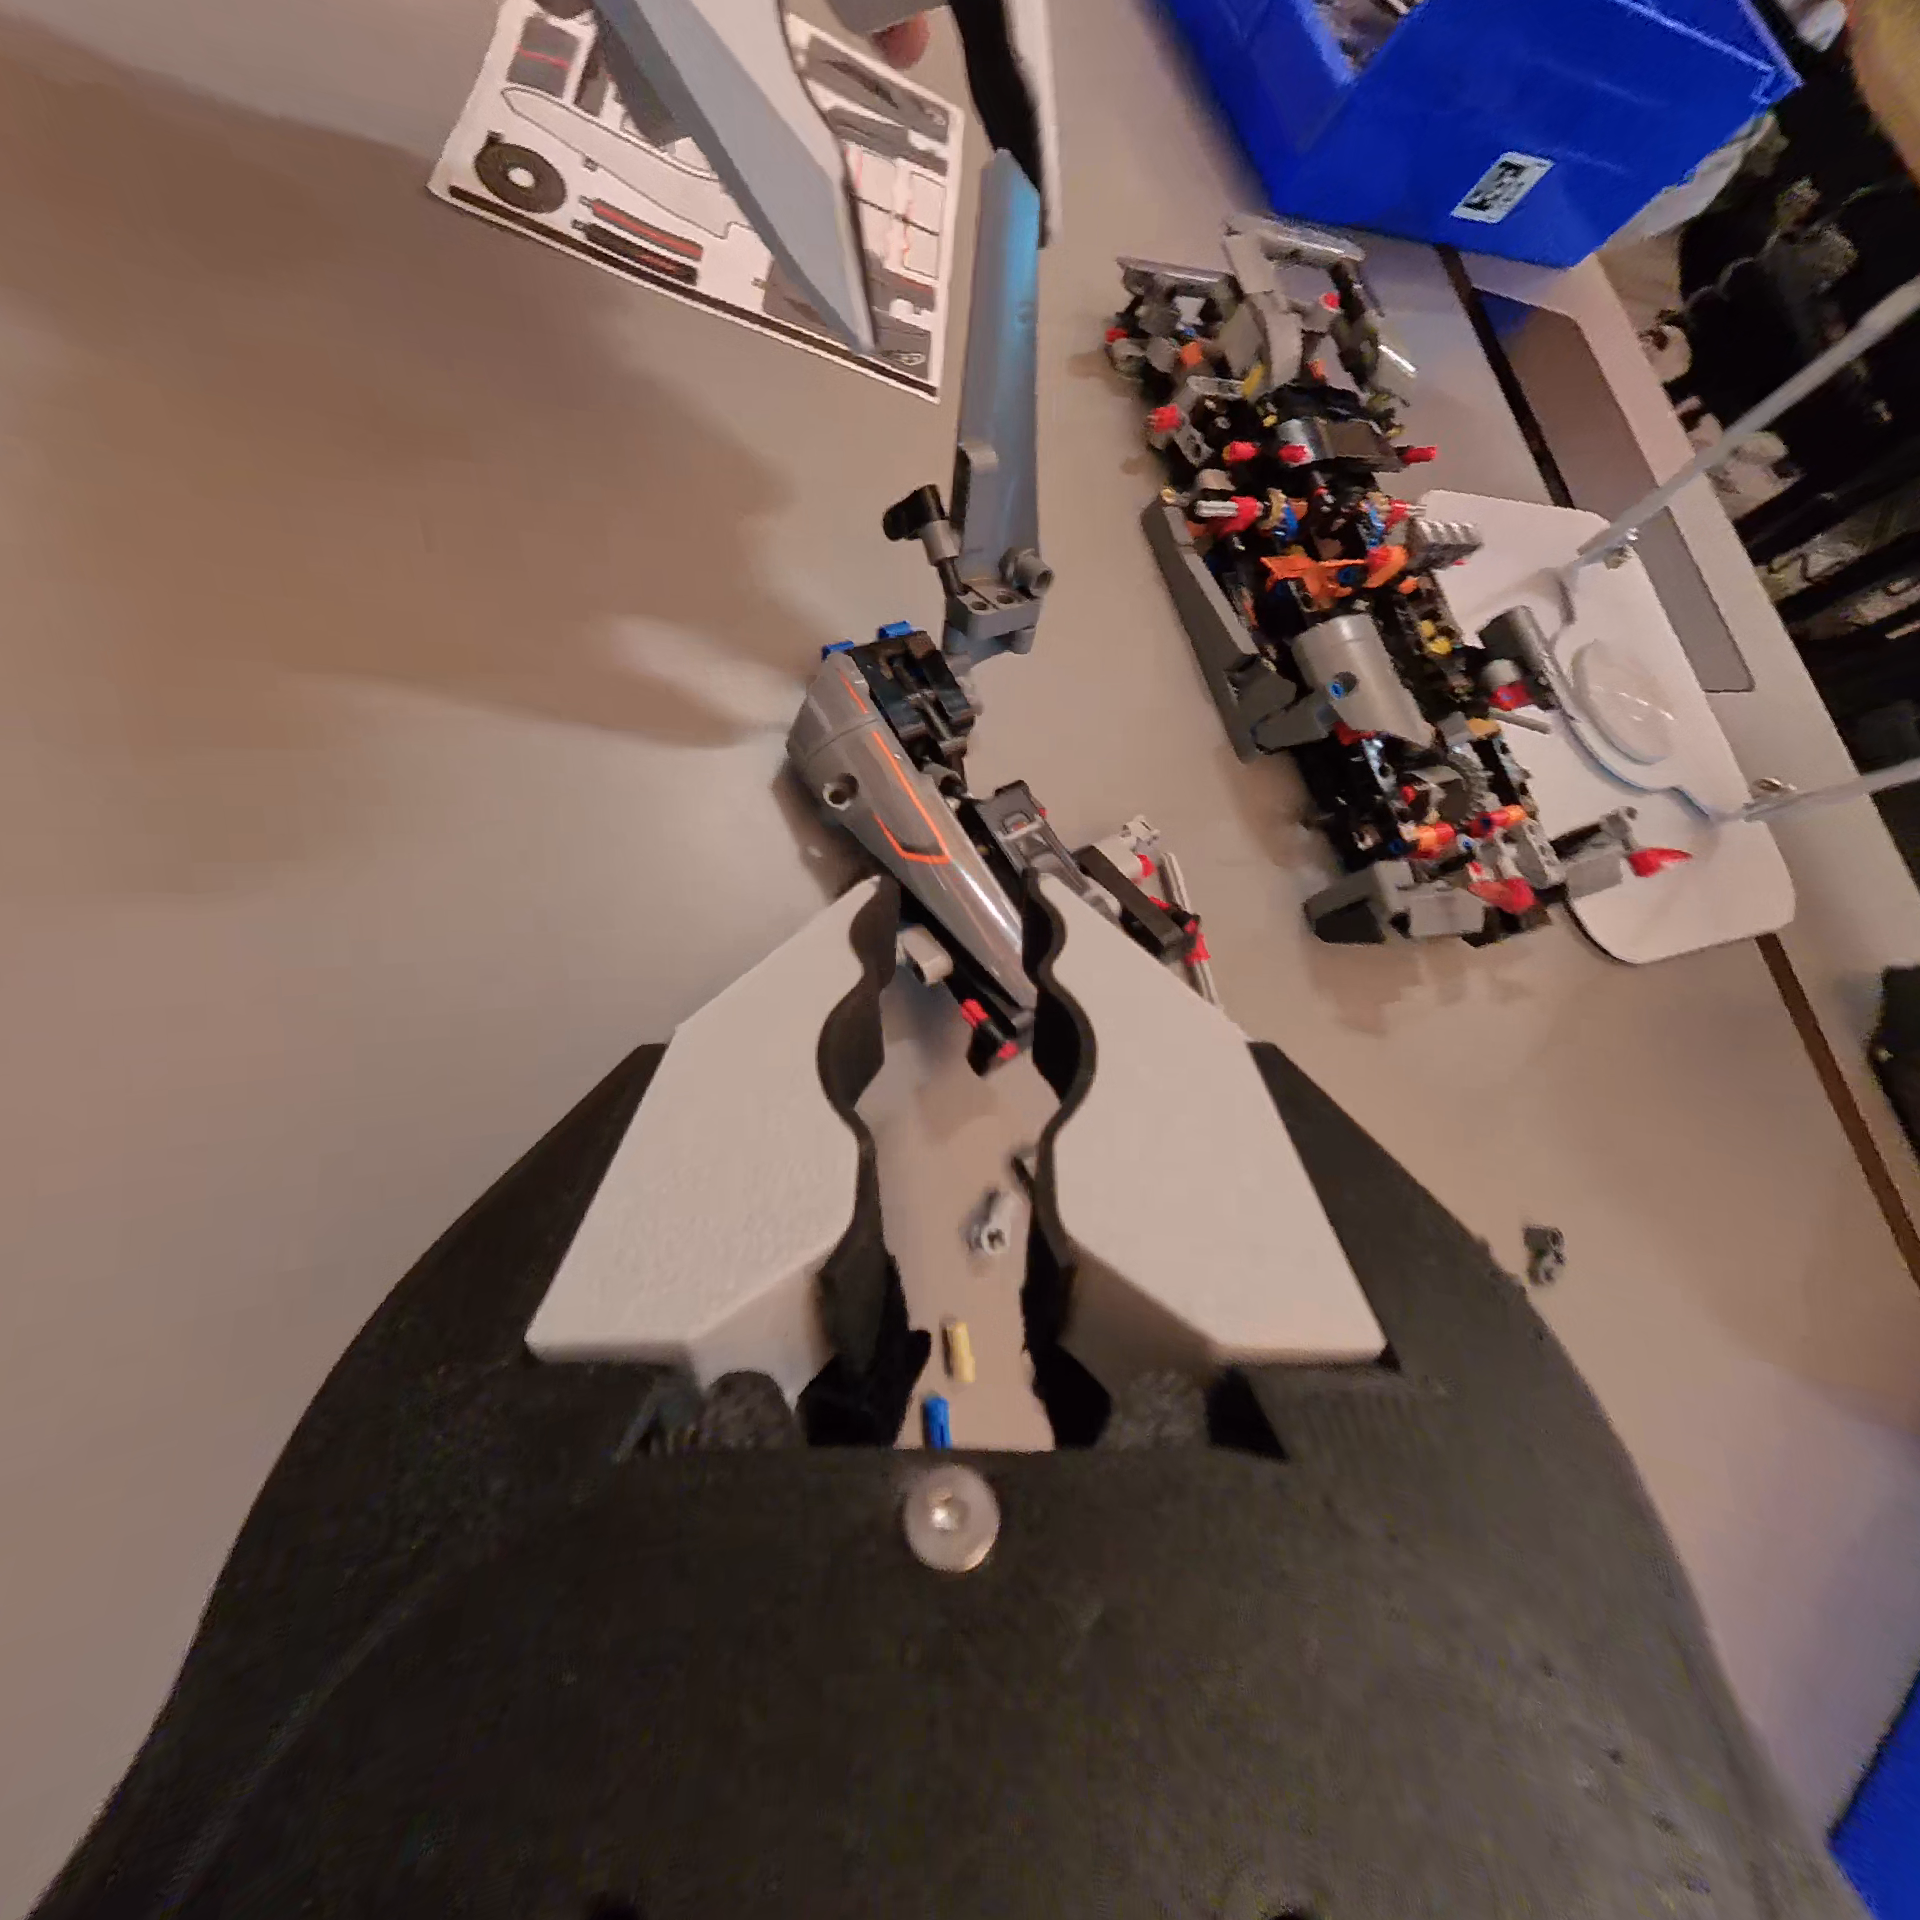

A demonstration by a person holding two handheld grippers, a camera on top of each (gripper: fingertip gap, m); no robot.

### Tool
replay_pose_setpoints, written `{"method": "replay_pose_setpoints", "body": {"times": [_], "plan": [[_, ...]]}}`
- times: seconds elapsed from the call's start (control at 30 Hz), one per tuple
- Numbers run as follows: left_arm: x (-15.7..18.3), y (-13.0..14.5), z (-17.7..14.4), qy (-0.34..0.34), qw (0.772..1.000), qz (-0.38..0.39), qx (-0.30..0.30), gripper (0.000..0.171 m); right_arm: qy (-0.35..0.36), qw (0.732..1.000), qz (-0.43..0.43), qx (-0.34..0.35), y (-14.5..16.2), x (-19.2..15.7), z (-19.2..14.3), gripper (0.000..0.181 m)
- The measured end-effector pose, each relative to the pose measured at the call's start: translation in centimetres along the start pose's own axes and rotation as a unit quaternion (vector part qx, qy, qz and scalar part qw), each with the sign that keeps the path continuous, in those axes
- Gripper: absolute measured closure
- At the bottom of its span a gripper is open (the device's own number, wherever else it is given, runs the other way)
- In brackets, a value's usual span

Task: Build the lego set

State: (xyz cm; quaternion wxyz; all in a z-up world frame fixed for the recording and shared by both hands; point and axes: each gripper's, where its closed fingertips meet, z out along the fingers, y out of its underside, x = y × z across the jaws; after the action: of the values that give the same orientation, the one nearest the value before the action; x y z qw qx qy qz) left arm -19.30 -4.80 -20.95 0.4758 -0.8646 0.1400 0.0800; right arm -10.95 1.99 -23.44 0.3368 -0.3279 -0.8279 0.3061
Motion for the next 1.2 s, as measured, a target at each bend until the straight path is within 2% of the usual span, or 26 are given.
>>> {"method": "replay_pose_setpoints", "body": {"times": [0.23,0.4,0.57,1.0,1.13,1.2], "plan": [[-0.4,0.8,-0.7,-0.029,0.999,-0.023,0.012,0.13,0.044,0.999,0.016,0.003,1.2,2.1,-2.7,0.156],[-0.8,1.8,-0.2,-0.056,0.997,-0.042,0.026,0.131,0.057,0.998,0.032,-0.003,2.9,3.0,-3.9,0.152],[-0.7,2.8,0.5,-0.071,0.997,-0.039,0.016,0.131,0.074,0.996,0.056,-0.02,4.9,4.0,-5.2,0.151],[0.5,3.6,0.3,-0.084,0.996,-0.01,-0.008,0.133,0.104,0.972,0.164,-0.134,14.1,11.2,-7.7,0.148],[0.6,3.6,-0.2,-0.088,0.996,-0.013,-0.002,0.133,0.096,0.958,0.206,-0.175,17.8,13.0,-8.7,0.147],[0.6,3.7,-0.2,-0.088,0.996,-0.015,0.0,0.134,0.072,0.958,0.215,-0.175,18.4,13.0,-8.2,0.147]]}}
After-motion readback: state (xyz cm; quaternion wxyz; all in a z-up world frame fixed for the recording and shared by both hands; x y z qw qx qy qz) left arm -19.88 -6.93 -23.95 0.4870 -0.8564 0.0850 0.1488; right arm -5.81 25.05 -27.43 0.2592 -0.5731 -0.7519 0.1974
